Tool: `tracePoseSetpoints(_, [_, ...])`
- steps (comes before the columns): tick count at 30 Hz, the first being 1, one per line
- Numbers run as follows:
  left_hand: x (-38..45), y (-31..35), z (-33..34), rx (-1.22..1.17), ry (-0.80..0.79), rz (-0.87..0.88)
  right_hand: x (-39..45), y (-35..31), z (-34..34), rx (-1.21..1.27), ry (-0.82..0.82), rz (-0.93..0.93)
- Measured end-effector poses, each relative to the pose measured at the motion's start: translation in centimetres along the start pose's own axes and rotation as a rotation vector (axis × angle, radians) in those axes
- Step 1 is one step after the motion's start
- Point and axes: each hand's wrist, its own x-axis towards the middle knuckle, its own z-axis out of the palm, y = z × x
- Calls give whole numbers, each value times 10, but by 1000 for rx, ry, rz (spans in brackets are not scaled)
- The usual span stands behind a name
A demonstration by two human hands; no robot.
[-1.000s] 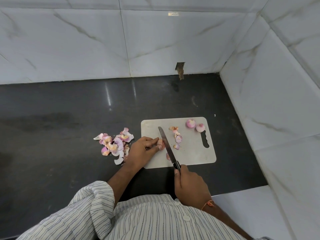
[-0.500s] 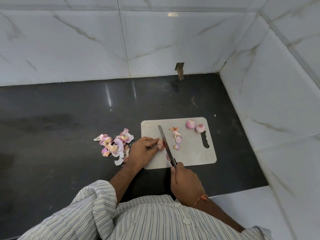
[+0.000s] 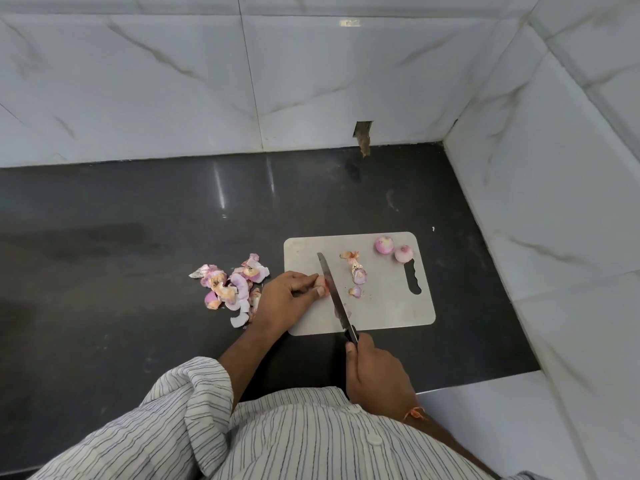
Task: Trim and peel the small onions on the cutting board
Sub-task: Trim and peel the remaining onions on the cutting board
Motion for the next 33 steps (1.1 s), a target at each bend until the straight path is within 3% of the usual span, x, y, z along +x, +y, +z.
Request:
tracePoseSetpoints(7, [0,-1,0,10,14,7,18,-11,-4,-4,61,-50])
tracePoseSetpoints(13, [1,-1,1,37,13,6,6,-5,-5,-64,2,-18])
tracePoseSetpoints(19, [2,-4,4,21,46,5,26,-21,-7,-41,85,-53])
tracePoseSetpoints(25, [2,-1,2,46,18,12,9,-4,-6,-55,-1,-27])
tracePoseSetpoints(33, [2,-2,6,49,27,36,23,-9,1,-1,67,-45])
